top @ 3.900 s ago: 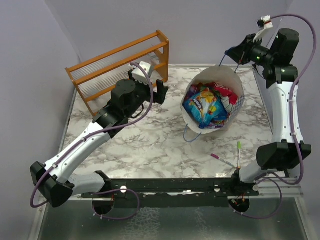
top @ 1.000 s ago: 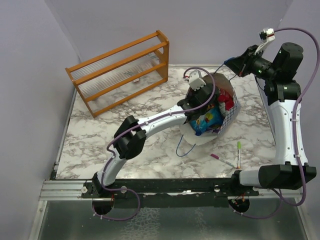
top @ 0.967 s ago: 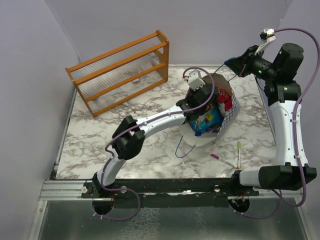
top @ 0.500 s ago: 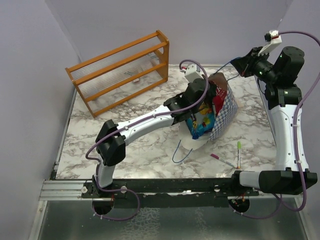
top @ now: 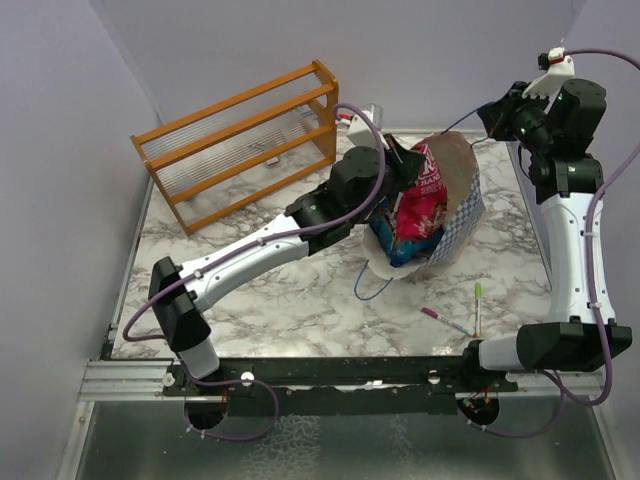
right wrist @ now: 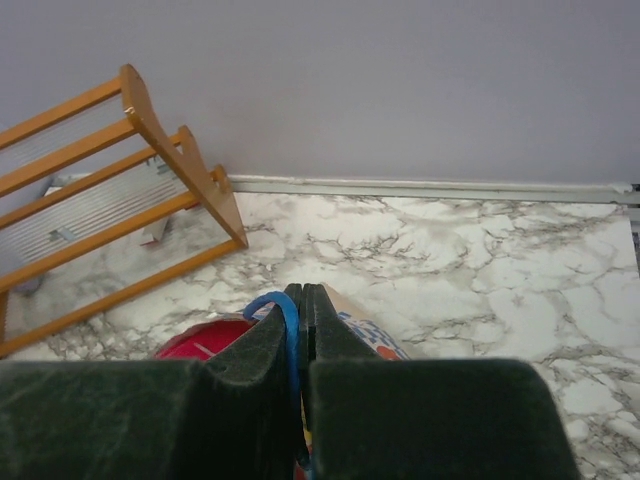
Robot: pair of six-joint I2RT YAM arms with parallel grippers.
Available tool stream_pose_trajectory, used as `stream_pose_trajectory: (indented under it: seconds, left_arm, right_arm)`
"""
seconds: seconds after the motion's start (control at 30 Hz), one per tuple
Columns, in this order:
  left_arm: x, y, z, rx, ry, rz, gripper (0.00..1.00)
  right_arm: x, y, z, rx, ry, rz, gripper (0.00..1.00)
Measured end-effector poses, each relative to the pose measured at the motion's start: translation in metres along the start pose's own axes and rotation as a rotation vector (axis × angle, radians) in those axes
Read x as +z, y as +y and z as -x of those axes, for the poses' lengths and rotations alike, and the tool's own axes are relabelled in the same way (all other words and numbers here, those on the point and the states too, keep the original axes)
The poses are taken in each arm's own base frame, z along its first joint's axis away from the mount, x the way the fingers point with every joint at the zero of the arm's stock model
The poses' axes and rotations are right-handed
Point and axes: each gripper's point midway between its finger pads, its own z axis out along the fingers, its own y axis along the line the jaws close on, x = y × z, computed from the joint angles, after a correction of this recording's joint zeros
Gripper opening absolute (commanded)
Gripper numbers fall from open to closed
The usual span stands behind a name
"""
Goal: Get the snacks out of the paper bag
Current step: Take out the snack from the paper bag, then place the snack at the center of the board.
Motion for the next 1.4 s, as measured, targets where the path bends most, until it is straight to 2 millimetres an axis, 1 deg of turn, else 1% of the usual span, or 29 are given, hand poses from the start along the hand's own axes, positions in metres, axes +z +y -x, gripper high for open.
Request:
stream_pose_trajectory:
  seconds: [0.17,0.3,0.37,0.43,0.5,0.6,0.7,0.8,0.87,0.97,1.0,1.13,1.23,1.27,1.33,1.4]
  left_arm:
    - [-0.027,-0.028,0.031,0.073,-0.017,-0.101,0.0]
    - [-0.052,-0.056,0.051,0.17,0.004,-0.21,0.0]
    - [-0.066,-0.065,0.062,0.225,0.013,-0.244,0.0]
    - [-0.085,-0.069,0.076,0.274,0.02,-0.253,0.0]
    - [-0.108,-0.068,0.091,0.316,0.017,-0.244,0.0]
    - [-0.141,-0.059,0.115,0.354,-0.005,-0.199,0.0]
    - [-0.172,-0.045,0.137,0.38,-0.029,-0.132,0.0]
    - [-0.193,-0.026,0.15,0.389,-0.026,-0.042,0.0]
    - [-0.201,-0.01,0.149,0.39,-0.007,0.026,0.0]
    - [-0.207,0.016,0.137,0.392,0.037,0.118,0.0]
    - [-0.209,0.028,0.13,0.396,0.059,0.153,0.0]
    - [-0.211,0.06,0.111,0.422,0.12,0.263,0.0]
    - [-0.205,0.082,0.104,0.442,0.147,0.338,0.0]
    - [-0.201,0.092,0.102,0.446,0.156,0.368,0.0]
    - [-0.192,0.123,0.098,0.448,0.189,0.442,0.0]
    - [-0.183,0.159,0.093,0.429,0.234,0.513,0.0]
  right_arm:
    - [0.004,-0.011,-0.006,0.008,0.021,-0.049,0.01]
    - [0.004,-0.014,-0.009,0.009,0.027,-0.065,0.01]
    - [0.005,-0.015,-0.014,0.013,0.038,-0.067,0.01]
    - [0.006,-0.016,-0.019,0.014,0.049,-0.068,0.01]
    - [0.006,-0.016,-0.021,0.011,0.054,-0.066,0.01]
    - [0.003,-0.014,-0.025,0.008,0.062,-0.058,0.01]
    - [-0.002,-0.01,-0.029,0.002,0.065,-0.041,0.01]
    - [-0.009,-0.005,-0.032,0.002,0.068,-0.018,0.01]
    - [-0.012,0.0,-0.033,0.002,0.066,0.002,0.01]
    - [-0.013,0.005,-0.032,0.0,0.063,0.029,0.01]
    - [-0.013,0.007,-0.032,0.001,0.064,0.04,0.01]
    - [-0.015,0.016,-0.037,0.004,0.075,0.096,0.01]
    - [-0.021,0.028,-0.047,0.007,0.089,0.165,0.01]
    - [-0.022,0.031,-0.049,0.008,0.091,0.184,0.01]
    - [-0.026,0.039,-0.052,0.011,0.098,0.225,0.01]
    - [-0.027,0.044,-0.051,0.01,0.097,0.255,0.01]
